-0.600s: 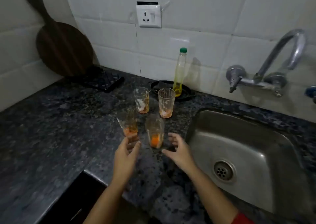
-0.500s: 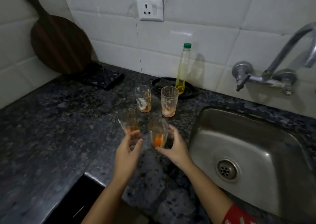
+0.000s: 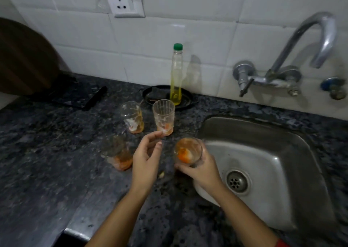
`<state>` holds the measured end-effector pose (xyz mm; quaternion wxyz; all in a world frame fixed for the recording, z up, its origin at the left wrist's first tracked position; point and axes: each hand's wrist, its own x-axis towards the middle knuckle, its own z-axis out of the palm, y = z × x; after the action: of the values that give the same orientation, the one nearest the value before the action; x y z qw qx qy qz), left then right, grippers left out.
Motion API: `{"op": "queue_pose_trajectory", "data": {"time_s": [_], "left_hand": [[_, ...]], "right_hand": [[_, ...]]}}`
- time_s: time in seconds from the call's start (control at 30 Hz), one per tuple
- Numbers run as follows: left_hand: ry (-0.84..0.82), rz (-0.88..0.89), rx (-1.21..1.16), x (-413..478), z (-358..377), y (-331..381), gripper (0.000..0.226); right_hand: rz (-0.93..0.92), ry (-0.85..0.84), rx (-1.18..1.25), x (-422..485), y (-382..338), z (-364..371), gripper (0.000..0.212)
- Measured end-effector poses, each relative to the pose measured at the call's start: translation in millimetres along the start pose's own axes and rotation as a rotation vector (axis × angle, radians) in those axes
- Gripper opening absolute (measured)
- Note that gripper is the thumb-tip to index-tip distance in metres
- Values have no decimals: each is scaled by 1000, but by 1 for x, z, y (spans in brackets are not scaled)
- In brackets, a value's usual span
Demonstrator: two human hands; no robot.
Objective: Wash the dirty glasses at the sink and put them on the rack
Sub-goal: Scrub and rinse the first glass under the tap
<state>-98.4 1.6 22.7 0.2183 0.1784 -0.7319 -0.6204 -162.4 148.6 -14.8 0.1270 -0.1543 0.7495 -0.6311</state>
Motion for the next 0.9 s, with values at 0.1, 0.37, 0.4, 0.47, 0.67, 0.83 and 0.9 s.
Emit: {"op": "queue_pose_trajectory", "data": {"time_s": [0.1,0.37,0.4,0.47,0.67,0.83,0.9], "left_hand": [[-133,21,30,20,45,16,21],[-367,146,302,107,197,87,46],[-381,155,382,113,211,95,50],[-395,183,539,122,235,107,56],[-339,241,897,139,261,120,54],[-410,162,952,143,261,111,49],[-373,103,866,147,259,106,42]], "right_hand": [[93,115,97,6,-1,-48,53],[227,330,163,27,0,-167,52],[230,340,145,28,1,-177,52],[234,346,94,29,2,-193,55],[220,351,-76,28,2,-214,68],[231,358,-179,32,2,-214,64],[219,346,-202,32,3,-212,61]]}}
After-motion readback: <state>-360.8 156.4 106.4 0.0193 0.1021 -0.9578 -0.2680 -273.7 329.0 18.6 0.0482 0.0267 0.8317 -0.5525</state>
